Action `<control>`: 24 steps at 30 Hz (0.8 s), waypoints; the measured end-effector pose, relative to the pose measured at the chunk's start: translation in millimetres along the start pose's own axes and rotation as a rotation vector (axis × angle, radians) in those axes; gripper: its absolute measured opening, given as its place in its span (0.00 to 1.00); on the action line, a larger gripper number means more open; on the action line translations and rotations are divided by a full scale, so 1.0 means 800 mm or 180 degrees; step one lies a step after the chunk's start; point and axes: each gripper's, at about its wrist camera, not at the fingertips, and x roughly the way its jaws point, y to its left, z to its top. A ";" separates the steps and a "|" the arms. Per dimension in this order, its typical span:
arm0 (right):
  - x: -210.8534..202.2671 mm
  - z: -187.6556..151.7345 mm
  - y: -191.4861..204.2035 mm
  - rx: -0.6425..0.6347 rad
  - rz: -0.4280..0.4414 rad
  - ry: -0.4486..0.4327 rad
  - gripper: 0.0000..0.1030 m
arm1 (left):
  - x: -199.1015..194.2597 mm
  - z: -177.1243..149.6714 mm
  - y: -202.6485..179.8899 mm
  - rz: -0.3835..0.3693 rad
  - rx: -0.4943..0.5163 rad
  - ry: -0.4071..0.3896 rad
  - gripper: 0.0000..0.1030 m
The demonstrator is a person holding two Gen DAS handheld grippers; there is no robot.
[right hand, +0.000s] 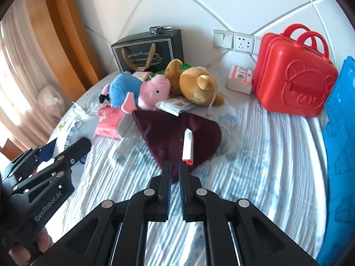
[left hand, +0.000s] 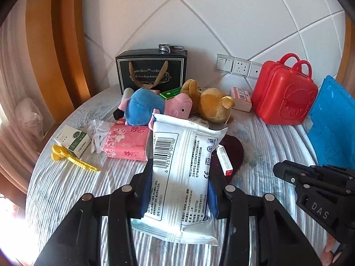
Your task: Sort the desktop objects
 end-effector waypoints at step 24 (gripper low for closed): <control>0.206 0.015 -0.010 0.0054 0.0050 0.0719 0.50 | 0.210 -0.010 0.029 0.0127 -0.0035 0.0819 0.39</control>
